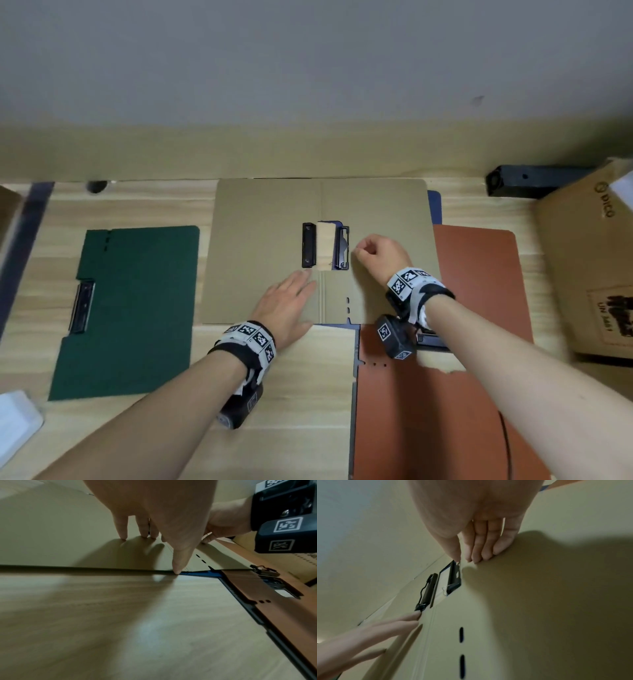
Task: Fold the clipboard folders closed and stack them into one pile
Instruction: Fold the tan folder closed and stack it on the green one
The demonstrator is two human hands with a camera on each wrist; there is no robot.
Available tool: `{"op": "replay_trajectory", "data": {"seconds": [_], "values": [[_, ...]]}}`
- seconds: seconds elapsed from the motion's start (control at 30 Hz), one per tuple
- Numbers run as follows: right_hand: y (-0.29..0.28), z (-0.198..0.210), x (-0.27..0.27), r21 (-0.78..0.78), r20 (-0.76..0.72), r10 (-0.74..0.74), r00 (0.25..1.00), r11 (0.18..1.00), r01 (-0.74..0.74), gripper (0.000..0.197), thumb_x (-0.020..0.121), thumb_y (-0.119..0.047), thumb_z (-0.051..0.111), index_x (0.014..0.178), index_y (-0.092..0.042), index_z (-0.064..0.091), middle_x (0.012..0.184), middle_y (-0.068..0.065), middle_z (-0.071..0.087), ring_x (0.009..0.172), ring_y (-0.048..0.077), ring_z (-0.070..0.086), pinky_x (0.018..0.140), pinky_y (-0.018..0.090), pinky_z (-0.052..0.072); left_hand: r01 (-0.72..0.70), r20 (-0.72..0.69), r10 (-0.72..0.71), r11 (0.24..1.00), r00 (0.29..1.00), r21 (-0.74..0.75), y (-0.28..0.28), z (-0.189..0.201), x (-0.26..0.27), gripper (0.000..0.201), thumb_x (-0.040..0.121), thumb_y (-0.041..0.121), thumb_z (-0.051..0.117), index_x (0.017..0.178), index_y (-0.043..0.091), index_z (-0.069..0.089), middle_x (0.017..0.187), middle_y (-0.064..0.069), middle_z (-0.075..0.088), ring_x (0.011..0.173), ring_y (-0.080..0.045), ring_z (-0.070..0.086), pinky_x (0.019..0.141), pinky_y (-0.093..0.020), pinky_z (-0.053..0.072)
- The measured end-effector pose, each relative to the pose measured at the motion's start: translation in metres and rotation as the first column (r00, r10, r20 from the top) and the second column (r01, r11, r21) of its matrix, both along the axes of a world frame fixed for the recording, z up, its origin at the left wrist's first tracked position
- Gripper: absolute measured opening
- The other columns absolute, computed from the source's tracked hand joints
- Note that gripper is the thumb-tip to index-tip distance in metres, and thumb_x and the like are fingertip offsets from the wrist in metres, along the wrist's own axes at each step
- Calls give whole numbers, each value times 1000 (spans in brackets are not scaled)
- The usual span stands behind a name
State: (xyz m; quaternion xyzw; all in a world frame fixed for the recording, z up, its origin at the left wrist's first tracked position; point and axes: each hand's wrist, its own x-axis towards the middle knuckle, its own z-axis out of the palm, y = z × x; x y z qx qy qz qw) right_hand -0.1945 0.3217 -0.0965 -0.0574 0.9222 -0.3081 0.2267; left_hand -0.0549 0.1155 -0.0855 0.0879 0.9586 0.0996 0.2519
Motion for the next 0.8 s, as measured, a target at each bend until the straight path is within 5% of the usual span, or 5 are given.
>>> {"op": "replay_trajectory", "data": {"seconds": [0.3,0.47,0.6,0.8], "values": [[-25,-2,-21,121,21,-28,999,992,25,9,84,-32,61,80,-27,67,85,-6,70,82,18,66,79,33,55,-4,23,3,999,1000,45,-9,-2,-9,74,87,49,57,150,25,29,164,2,13,150,-20,12,119,-47,24],[4,6,-23,-31,107,-155,982,987,159,16,90,-26,58,92,-20,72,94,-3,73,91,16,66,90,31,51,-133,-87,147,979,985,156,17,8,-44,46,90,42,39,126,19,55,123,1,53,111,-15,50,90,-36,50],[69,9,-24,60,-19,-274,962,960,274,15,86,-19,62,97,-24,70,94,-5,70,94,18,66,90,28,48,-197,-53,205,972,977,129,51,14,-88,35,95,37,41,116,14,55,110,-5,60,93,-24,60,71,-33,46],[134,2,-12,182,-91,-351,932,914,362,35,83,-40,68,109,-18,61,106,3,60,89,18,57,81,31,45,-320,-25,319,946,947,-44,62,2,-130,47,94,49,44,113,7,53,108,-15,67,99,-36,64,68,-34,40]]}}
